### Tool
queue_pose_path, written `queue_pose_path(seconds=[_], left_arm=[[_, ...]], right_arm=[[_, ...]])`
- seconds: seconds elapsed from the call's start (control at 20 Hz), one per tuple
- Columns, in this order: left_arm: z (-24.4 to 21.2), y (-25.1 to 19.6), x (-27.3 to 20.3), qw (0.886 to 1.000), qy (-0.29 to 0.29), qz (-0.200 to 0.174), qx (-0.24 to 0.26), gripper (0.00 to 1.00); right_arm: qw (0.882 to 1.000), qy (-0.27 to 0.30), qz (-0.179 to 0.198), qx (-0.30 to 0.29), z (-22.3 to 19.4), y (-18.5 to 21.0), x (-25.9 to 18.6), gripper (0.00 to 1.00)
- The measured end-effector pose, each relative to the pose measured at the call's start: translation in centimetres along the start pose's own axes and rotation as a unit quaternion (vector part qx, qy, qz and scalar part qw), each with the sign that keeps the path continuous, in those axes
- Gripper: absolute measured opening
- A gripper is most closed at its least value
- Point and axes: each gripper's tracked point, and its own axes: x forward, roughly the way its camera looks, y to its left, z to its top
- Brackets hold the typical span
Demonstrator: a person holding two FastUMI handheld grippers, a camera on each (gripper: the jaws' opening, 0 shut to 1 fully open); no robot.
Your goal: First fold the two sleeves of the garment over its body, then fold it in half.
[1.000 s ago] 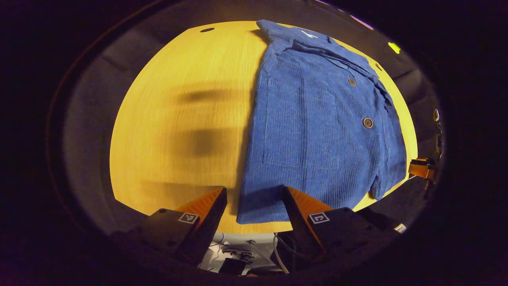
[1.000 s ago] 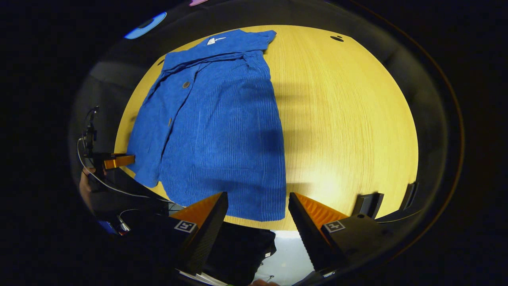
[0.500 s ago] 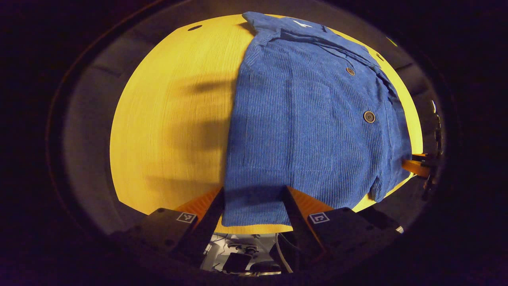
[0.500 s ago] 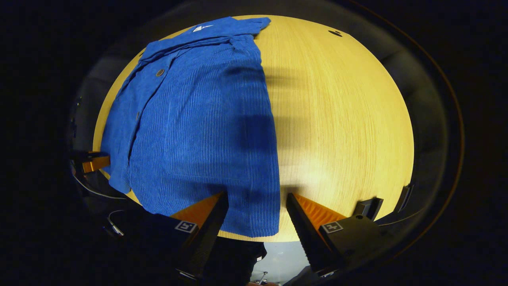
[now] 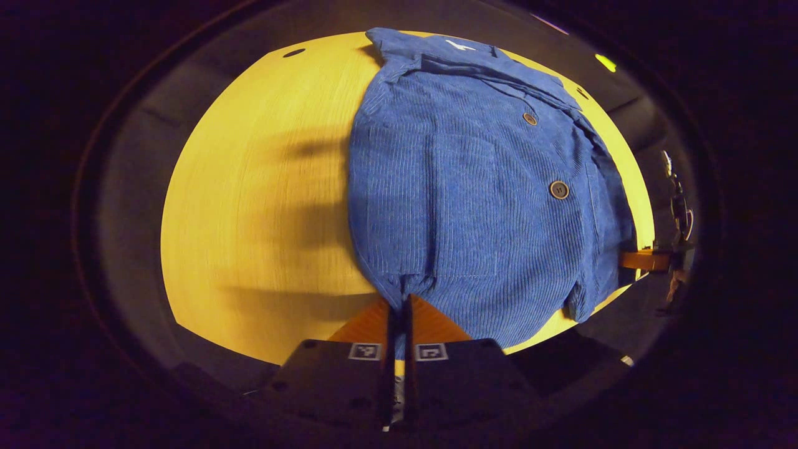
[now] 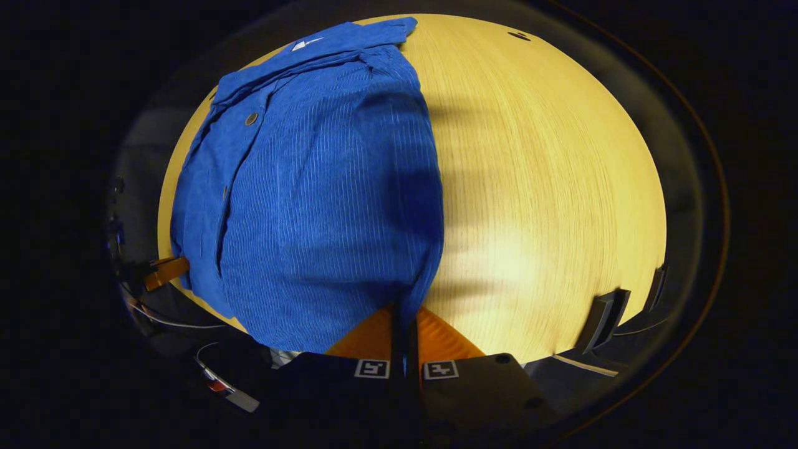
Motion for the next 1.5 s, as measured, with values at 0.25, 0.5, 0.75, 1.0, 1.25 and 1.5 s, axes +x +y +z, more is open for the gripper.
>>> queue_pose_path(seconds=[0.25, 0.5, 0.75, 1.0, 1.25, 1.5], left_arm=[[0.1, -0.3, -1.6, 0.999, -0.016, -0.049, -0.007, 0.00], [2.5, -0.5, -5.6, 0.994, -0.078, -0.080, -0.009, 0.00], [5.4, -0.3, -9.6, 0.987, -0.137, -0.086, 0.010, 0.00], [9.6, -0.1, -16.2, 0.974, -0.198, -0.110, -0.005, 0.00], [16.8, 0.2, -21.4, 0.966, -0.247, -0.078, 0.011, 0.00], [27.3, 0.9, -22.3, 0.964, -0.257, -0.068, -0.019, 0.00]], right_arm=[[0.999, -0.036, 0.028, -0.002, 0.6, 1.1, -1.6, 0.05], [0.992, -0.101, 0.065, -0.033, 2.9, 3.8, -6.4, 0.05], [0.979, -0.186, 0.067, -0.054, 7.0, 5.2, -11.9, 0.05], [0.963, -0.257, 0.073, -0.045, 13.3, 5.6, -17.4, 0.05], [0.948, -0.307, 0.077, -0.032, 22.3, 6.1, -22.1, 0.05], [0.950, -0.301, 0.075, -0.029, 34.1, 6.1, -21.4, 0.05]])
